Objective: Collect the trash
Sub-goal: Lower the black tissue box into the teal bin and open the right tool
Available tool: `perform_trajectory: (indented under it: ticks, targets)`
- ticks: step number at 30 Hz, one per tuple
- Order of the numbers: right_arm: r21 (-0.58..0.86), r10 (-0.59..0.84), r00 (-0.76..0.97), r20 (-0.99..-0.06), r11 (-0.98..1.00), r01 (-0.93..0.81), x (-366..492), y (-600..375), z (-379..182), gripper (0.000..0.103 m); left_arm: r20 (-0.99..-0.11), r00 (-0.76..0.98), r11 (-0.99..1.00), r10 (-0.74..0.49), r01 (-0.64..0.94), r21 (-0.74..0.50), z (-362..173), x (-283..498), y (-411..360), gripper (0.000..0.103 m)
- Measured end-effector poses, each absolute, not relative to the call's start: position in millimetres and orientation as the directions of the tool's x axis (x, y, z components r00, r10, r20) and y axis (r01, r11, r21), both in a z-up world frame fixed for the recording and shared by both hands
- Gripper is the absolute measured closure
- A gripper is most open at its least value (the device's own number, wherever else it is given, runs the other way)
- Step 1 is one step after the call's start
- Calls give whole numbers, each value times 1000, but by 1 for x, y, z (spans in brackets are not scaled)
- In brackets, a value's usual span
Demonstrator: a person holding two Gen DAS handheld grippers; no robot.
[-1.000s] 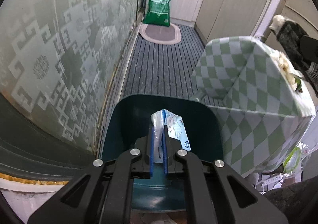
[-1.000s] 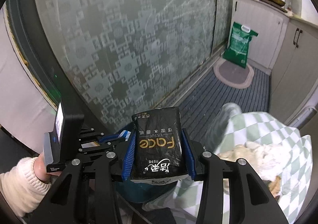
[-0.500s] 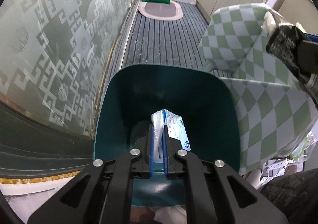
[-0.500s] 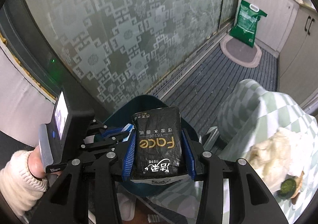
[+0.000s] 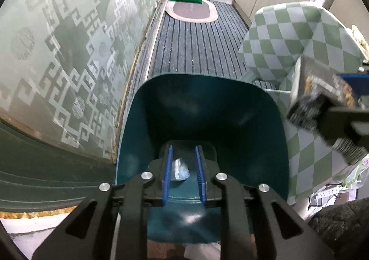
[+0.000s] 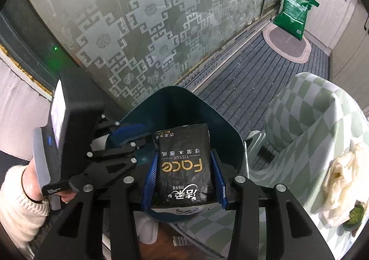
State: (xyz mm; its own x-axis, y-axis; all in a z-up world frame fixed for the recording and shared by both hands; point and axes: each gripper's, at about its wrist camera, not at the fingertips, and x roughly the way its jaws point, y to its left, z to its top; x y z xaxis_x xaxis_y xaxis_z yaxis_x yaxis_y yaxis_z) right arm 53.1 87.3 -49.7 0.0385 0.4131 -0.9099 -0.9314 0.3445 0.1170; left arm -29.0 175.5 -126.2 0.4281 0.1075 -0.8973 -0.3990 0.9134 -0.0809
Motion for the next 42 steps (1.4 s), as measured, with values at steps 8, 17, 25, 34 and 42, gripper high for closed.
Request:
perform_trajectory:
  ticks: [8,17,25,34,42]
  targets:
    - [113,390,29,-920,337,-935,52,89,-59,59,-832,531,905,159,-415,-91,-98,-36,179,81]
    - [117,375,15,-927,328,-937,48,92,-66,59,-702,677,894,221,-428,-132,-57,-48,178,82]
    - [163,386,-29,-922,321,-933,46,95,-71,56,-580,772,889,259,-426,-169,-30,-58,173,82]
    - [212,412,-72,-909,308,-927,45,94,-70,42,-446,857,898,257,-383,-217,1,-71,162,83]
    - [279,529,-88,-844,293,-915,46,81,-47,33,-278,928,912,249,-321,-257,32,-84,149,84]
